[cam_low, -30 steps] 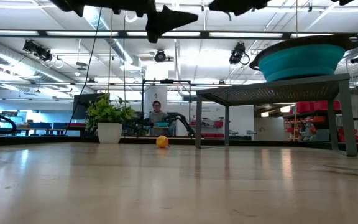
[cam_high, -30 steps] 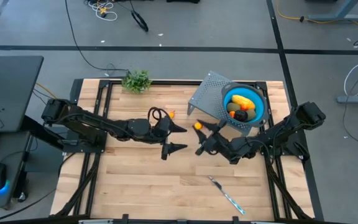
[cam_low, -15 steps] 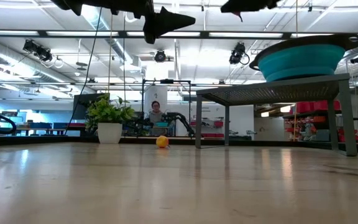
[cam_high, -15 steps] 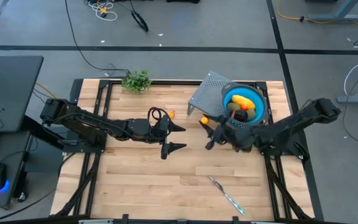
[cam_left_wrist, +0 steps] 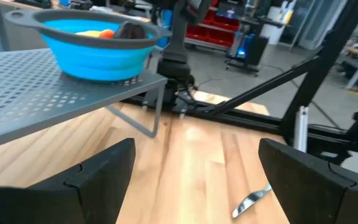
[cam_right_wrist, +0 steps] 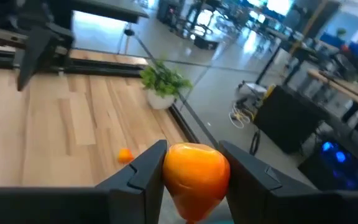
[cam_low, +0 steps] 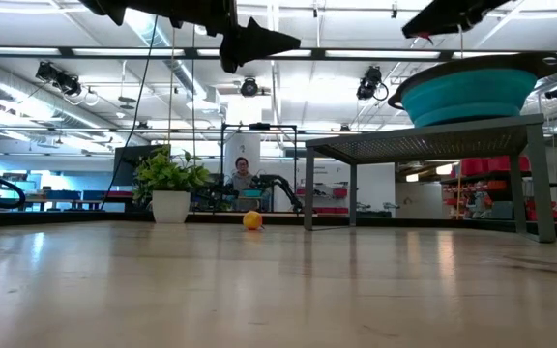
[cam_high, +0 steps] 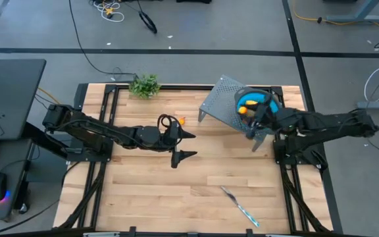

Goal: Pick & Place Fruit
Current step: Put the pear into the strainer bowl on the shelf

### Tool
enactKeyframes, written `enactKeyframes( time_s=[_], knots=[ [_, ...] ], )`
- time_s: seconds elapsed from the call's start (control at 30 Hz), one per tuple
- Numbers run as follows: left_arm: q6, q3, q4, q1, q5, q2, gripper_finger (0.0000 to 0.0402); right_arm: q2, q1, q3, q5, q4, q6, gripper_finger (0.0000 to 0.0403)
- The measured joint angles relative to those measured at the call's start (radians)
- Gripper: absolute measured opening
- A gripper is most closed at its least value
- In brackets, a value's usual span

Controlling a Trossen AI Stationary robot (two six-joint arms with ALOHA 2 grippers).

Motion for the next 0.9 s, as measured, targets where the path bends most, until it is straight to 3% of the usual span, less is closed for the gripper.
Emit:
enactKeyframes(
  time_s=[0.33, 0.6, 0.73, 0.8, 0.9],
  knots=[
    [0.014, 0.000, -0.016, 0.000, -0.034, 0.000, 0.0352, -0.046, -0.139, 0.000, 0.004, -0.154, 0.100, 0.0151],
    [-0.002, 0.000, -0.043, 0.000, -0.036, 0.000, 0.0352, -0.045, -0.189, 0.000, -0.031, -0.129, 0.085, 0.0233],
    [-0.005, 0.000, -0.066, 0.000, -0.050, 0.000, 0.0352, -0.045, -0.189, 0.000, -0.035, -0.093, 0.086, 0.0254],
    [-0.001, 0.000, -0.073, 0.000, -0.053, 0.000, 0.0352, -0.045, -0.187, 0.000, -0.072, -0.055, 0.086, 0.0256],
    [0.024, 0.000, -0.085, 0.000, -0.054, 0.000, 0.0352, -0.045, -0.185, 0.000, -0.210, 0.030, 0.098, 0.0255]
  ],
)
